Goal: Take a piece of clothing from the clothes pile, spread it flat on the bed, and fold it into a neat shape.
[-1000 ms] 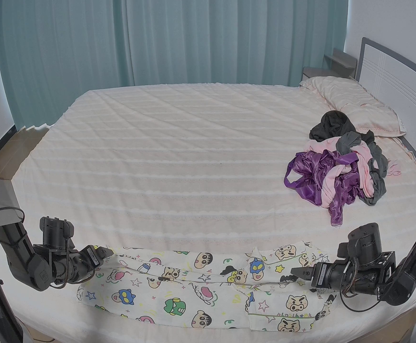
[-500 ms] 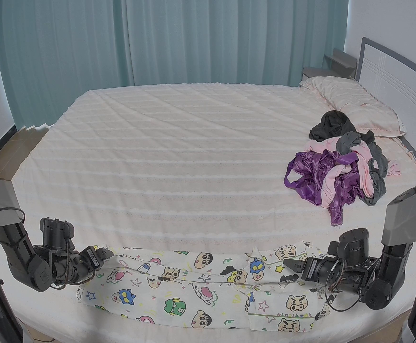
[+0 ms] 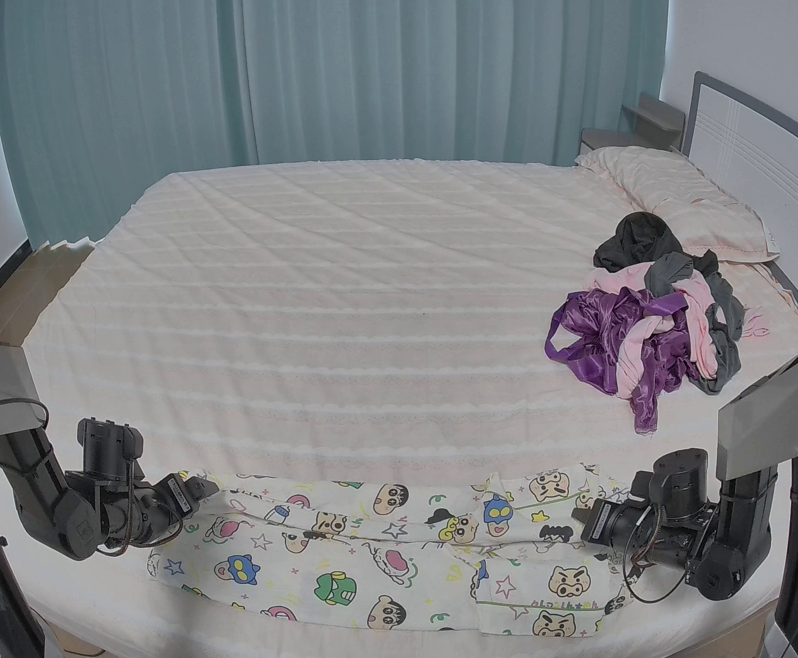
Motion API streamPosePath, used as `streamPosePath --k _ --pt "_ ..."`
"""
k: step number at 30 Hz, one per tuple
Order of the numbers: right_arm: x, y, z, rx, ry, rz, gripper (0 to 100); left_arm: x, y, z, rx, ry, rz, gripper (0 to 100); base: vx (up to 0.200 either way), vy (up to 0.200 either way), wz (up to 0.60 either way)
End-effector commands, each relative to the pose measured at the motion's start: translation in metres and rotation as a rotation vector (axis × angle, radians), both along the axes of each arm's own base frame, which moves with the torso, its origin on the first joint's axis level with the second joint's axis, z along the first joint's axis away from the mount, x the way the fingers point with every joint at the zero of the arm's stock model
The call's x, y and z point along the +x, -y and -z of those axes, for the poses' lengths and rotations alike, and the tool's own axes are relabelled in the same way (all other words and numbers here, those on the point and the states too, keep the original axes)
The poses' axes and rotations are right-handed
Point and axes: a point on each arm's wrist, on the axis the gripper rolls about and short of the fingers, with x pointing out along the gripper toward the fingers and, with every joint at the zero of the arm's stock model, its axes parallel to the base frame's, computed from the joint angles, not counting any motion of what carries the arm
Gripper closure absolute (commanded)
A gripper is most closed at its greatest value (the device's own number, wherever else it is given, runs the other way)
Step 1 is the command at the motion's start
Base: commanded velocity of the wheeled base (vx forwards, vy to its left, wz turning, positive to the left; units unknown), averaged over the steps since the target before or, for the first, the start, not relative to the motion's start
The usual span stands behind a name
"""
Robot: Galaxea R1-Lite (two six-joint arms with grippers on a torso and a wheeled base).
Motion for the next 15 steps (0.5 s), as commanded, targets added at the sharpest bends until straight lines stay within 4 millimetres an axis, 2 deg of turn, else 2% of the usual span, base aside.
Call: streamPosePath --k 1,5,14,15 --pt "-0.009 0.006 -0.001 -0.002 -0.009 0.011 100 0.000 0.000 0.000 0.001 0.002 -0.001 0 0.000 0.000 0.00" --pt "-0.022 0.013 -0.007 -0.010 -0.037 0.017 100 0.000 0.000 -0.002 0.002 0.008 0.000 0 0.000 0.000 0.00" --pt "-0.029 0.015 0.001 -0.031 -0.087 0.015 100 0.003 -0.002 -0.006 0.006 0.053 -0.014 0 0.000 0.000 0.00" --pt "-0.029 0.015 0.001 -0.031 -0.092 0.016 0 0.003 -0.003 -0.006 0.008 0.061 -0.018 0 0.000 0.000 0.00"
